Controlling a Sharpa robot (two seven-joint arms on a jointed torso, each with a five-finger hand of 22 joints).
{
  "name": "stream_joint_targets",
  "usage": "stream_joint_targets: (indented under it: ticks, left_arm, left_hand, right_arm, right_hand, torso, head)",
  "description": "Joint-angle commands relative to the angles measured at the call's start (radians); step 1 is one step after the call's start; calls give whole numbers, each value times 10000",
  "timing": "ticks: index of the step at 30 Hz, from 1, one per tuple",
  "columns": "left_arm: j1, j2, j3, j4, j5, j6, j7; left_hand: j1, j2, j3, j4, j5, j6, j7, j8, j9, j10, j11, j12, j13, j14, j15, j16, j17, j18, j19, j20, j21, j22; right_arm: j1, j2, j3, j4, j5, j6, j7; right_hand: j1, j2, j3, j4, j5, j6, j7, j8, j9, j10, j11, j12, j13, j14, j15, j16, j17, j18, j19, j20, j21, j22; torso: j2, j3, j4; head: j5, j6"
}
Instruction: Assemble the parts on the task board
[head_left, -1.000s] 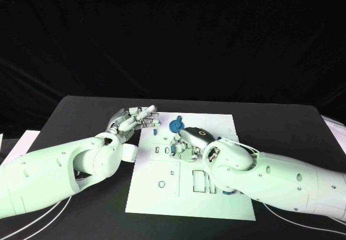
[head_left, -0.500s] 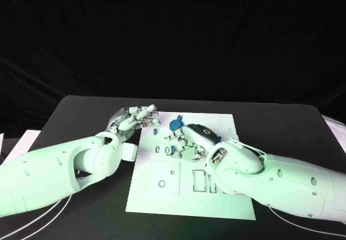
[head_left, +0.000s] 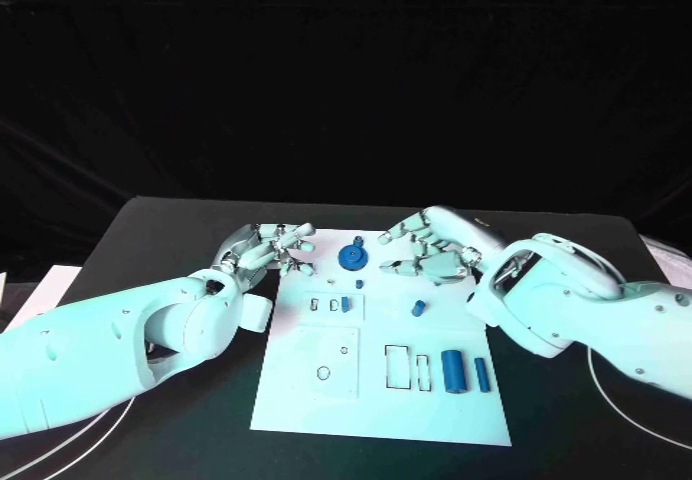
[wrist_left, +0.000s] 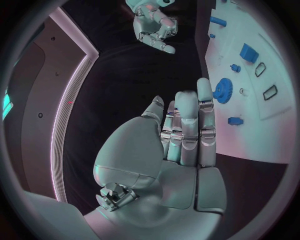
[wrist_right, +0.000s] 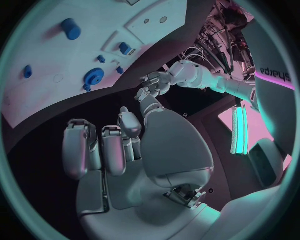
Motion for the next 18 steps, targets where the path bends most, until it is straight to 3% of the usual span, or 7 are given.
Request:
stream_joint_targets:
  ticks: [1,3,6,9,12,14,18]
  left_arm:
    - [110,-73,5,87,-2394,913,-2542]
    - [257,-86,5,96,-3402,1510,-3884]
    - [513,-46,5,63,-4692,2488,-5919]
    - [814,81,3,-39,-5818,3308,-7555]
    - [1081,323,0,-221,-6732,3881,-8680]
    - [1236,524,-19,-366,-7280,4167,-9146]
    - [1434,992,-86,-635,-8290,4652,-9728]
  left_hand:
    - [-221,-151,-140,26,-29,207,-212,152,183,333,-240,992,861,751,-187,4462,3994,-365,958,-263,2869,3057]
    - [-367,-141,-219,96,-60,443,-485,421,491,294,-501,2215,1960,920,-361,5853,5711,-645,1461,-439,5090,5650]
    - [-981,-64,-471,546,-68,522,-534,763,1016,-132,-556,3945,3691,1096,-412,6492,6609,-873,1593,-518,6603,7519]
    - [-1484,-10,-749,996,-92,489,-576,932,1309,-190,-514,5013,4849,1104,-460,6512,6639,-973,1710,-494,7139,8228]
    - [-1563,5,-994,1261,-66,266,-553,1128,1712,-806,-491,5023,4969,1017,-439,6324,6384,-907,1526,-484,7016,7999]
    - [-1483,24,-1051,1298,-56,177,-548,1249,1915,-870,-494,5257,5257,1035,-450,6360,6438,-925,1548,-481,7125,8163]
    - [-1510,85,-1222,1511,-71,163,-641,1676,2414,-466,-584,6481,6549,1104,-509,6512,6639,-1103,1868,-523,7877,9280]
  right_arm:
    - [273,-438,10,-103,2832,393,758]
    - [413,-695,15,-165,3253,335,780]
    - [528,-941,19,-286,3568,272,772]
    - [593,-1049,21,-493,3731,278,710]
    - [624,-1074,21,-660,3765,226,527]
    - [633,-1069,21,-732,3754,192,417]
    - [644,-1045,20,-843,3621,245,232]
  right_hand:
    - [-2,168,49,6,3,83,-17,72,16,-24,-14,-16,-11,755,11,-47,1371,76,-66,17,-43,-18]
    - [5,211,54,10,44,106,-19,88,19,-6,-18,1,-7,754,7,-56,1362,75,-60,12,-41,-13]
    - [16,252,54,7,156,117,-21,100,17,16,-24,16,-9,747,1,-88,1324,77,-58,5,-49,-27]
    - [18,255,51,5,179,116,-22,100,16,19,-25,17,-11,744,0,-98,1311,81,-65,4,-58,-45]
    - [5,252,37,11,186,117,-22,102,15,12,-24,-4,-31,735,-1,-130,1270,91,-85,2,-82,-96]
    - [-43,266,3,43,121,115,-22,106,12,13,-23,-20,-53,730,-2,-153,1245,94,-91,0,-96,-119]
    - [-60,265,-20,52,85,108,-23,105,9,-17,-23,-84,-109,710,-3,-220,1159,115,-136,-2,-148,-225]
  torso:
    - [-132,19,-13]
    - [-183,38,-26]
    - [-242,52,-27]
    - [-312,79,-34]
    - [-361,96,-26]
    - [-385,103,-16]
    - [-423,113,-35]
  head:
    - [21,-9]
    - [51,-51]
    - [50,-65]
    - [73,-108]
    - [85,-146]
    - [70,-157]
    - [92,-201]
